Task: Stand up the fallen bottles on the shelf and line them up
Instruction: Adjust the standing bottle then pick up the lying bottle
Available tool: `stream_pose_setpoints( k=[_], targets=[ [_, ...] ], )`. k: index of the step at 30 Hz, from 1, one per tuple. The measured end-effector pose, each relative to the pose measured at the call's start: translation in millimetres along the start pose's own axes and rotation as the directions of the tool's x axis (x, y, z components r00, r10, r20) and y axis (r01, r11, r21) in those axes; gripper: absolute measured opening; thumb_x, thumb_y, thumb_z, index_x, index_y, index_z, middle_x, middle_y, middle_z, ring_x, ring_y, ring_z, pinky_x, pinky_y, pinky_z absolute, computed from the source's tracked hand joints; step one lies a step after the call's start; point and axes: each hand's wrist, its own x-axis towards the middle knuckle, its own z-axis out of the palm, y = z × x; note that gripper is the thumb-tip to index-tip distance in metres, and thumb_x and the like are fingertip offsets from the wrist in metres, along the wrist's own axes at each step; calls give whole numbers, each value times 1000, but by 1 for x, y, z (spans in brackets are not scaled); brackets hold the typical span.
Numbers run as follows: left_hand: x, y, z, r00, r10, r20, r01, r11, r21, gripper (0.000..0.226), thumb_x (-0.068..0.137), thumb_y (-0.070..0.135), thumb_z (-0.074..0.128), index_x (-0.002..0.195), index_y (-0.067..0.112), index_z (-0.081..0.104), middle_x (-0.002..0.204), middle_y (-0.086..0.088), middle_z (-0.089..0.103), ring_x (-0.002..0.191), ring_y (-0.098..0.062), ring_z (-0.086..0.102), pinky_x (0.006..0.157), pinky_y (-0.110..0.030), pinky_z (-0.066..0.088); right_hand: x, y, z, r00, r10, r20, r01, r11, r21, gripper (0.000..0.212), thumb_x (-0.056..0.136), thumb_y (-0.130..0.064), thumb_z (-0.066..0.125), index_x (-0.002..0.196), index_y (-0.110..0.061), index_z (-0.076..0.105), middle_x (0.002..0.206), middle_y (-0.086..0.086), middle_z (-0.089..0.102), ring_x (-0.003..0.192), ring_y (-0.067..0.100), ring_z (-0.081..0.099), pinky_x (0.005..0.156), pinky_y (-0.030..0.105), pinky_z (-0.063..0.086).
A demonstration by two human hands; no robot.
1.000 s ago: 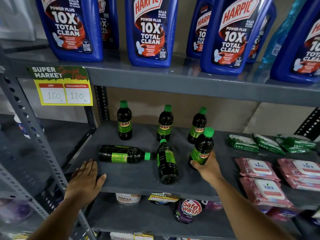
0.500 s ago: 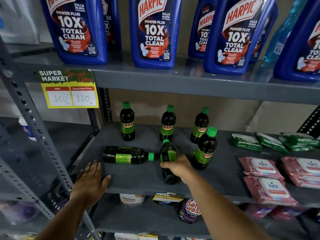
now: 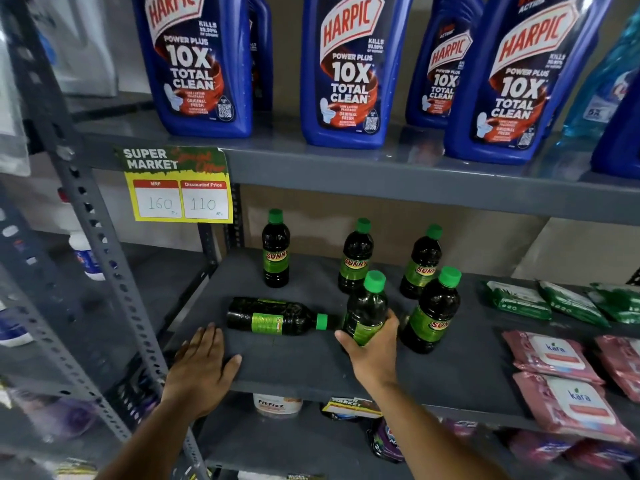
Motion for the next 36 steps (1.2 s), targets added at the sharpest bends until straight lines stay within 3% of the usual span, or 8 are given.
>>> stream_pose_setpoints(
  k=[3,8,12,17,21,25,28,36],
  targets=[
    [-1,0,-1,1000,2,12,-2,1000,-1,81,91,62,13,151,8,6,162,-8,3,148,-21,0,121,-39,4,5,5,-2,994,54,98,-59,997,52,88,64,-24,87,128,-36,27,108,-18,53,95,-6,56,76,9,39],
    [0,0,1,1000,-2,11,2,1000,10,82,90,63,11,151,8,5,162,-8,2,148,-21,-1,120,-39,4,14,26,-22,961,51,271,-47,999,-22,79,66,-18,78,131,-34,37,114,-12,62,105,3,61,88,28,47],
    [2,-2,2,1000,-5,20,4,1000,8,82,90,63,13,151,9,4,162,-7,2,148,-22,-1,120,-40,4,22,11,-22,985,40,166,-23,995,-101,74,54,-32,92,111,-33,46,108,-9,60,98,9,59,85,31,48],
    [2,-2,2,1000,-2,26,1,1000,11,83,89,64,12,151,9,2,162,-7,1,148,-21,-2,120,-39,3,17,13,-19,975,28,219,-11,997,-77,64,64,-11,80,111,-41,48,100,-8,62,95,15,62,78,28,51],
    [2,-1,1,999,-1,32,1,1000,14,82,90,64,13,151,9,2,162,-7,1,148,-21,-2,120,-40,4,16,11,-24,995,-11,101,31,980,-198,77,53,-37,91,117,-23,51,105,-8,58,101,14,54,85,33,46],
    [2,-1,1,999,-3,33,2,1000,5,83,89,64,11,151,10,1,162,-6,-1,148,-21,-3,121,-40,3,11,11,-27,970,3,244,49,977,-207,62,63,-24,86,113,-32,50,110,-6,64,110,21,59,84,26,48],
    [2,-2,2,999,-1,38,1,1000,7,83,89,64,12,151,10,1,162,-7,0,148,-21,-3,121,-40,4,13,5,-27,989,2,148,51,932,-359,79,52,-50,89,112,-15,52,110,5,65,106,27,60,88,46,49],
    [3,-3,3,999,2,43,-3,1000,7,86,87,66,6,150,10,-2,162,-7,-3,148,-20,-5,120,-38,0,-5,1,-23,994,-102,-36,82,929,-360,102,51,-58,86,133,-14,44,119,8,55,115,27,47,97,50,41]
  ],
)
